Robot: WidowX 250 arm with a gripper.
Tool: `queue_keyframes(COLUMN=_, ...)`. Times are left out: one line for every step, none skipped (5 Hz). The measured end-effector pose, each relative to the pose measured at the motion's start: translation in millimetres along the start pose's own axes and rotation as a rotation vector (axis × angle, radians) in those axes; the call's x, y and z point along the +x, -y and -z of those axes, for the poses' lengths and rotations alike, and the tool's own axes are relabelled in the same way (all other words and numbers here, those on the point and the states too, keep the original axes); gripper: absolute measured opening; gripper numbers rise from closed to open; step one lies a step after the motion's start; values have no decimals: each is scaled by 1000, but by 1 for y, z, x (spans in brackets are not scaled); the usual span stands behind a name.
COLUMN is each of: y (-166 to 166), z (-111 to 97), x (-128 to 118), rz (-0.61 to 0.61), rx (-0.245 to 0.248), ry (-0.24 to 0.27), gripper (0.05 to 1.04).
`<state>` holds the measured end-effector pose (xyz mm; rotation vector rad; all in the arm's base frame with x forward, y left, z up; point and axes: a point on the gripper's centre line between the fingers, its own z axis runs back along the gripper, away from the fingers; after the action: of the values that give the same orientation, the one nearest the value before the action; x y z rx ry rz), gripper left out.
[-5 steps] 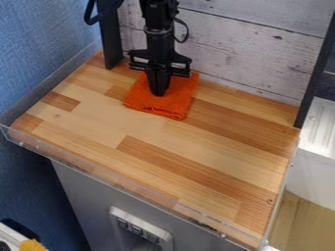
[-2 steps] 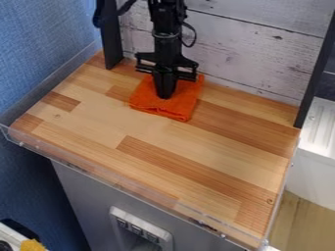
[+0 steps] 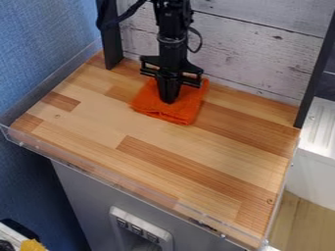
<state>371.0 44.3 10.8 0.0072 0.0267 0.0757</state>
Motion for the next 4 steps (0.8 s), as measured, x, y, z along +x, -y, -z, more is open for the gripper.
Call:
queue_keyframes(y=6, z=1, x=-10, rz=23, rx=-2, ry=5, gripper=78)
queue_keyframes(y=10, z=-2, x=-21, rz=47, rx=-6, ry=-9, gripper=226)
queue_keyframes(y=15, z=-19, x=-29, rz=60, rx=-12, ry=8, gripper=478)
queue_keyframes(y=22, z=-33, x=-39, rz=69, rx=-11, ry=31, gripper=782)
